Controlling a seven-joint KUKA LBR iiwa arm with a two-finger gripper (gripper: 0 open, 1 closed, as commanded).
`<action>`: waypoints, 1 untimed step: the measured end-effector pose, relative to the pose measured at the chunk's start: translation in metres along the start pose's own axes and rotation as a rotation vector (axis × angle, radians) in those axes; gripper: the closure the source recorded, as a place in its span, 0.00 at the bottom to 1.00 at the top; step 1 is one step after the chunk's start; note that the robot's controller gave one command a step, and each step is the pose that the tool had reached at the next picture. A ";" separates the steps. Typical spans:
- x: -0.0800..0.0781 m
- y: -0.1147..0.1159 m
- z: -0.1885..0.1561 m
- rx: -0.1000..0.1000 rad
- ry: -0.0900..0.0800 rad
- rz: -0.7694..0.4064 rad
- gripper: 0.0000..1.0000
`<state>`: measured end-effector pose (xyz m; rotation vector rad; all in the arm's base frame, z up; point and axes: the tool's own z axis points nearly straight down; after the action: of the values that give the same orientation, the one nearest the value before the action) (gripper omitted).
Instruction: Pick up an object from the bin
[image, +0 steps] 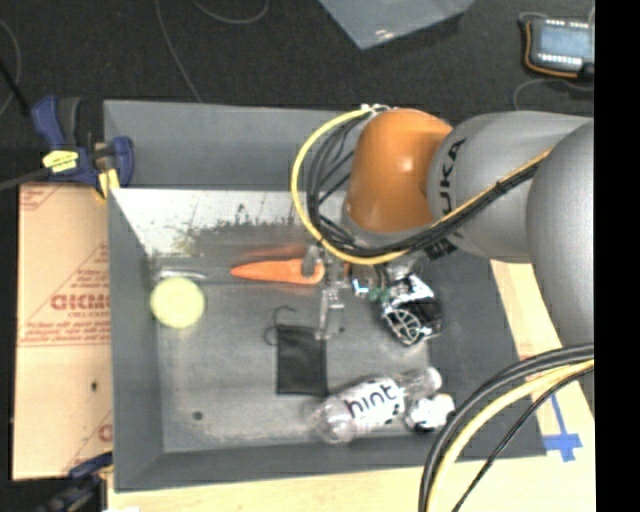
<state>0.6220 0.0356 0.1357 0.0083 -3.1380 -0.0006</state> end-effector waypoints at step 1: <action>-0.001 0.000 -0.005 0.000 -0.005 0.000 0.00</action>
Offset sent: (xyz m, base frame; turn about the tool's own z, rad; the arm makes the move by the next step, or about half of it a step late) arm -0.0135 -0.0103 -0.0657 0.0198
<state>0.6226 0.0355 0.1404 0.0078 -3.1434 -0.0009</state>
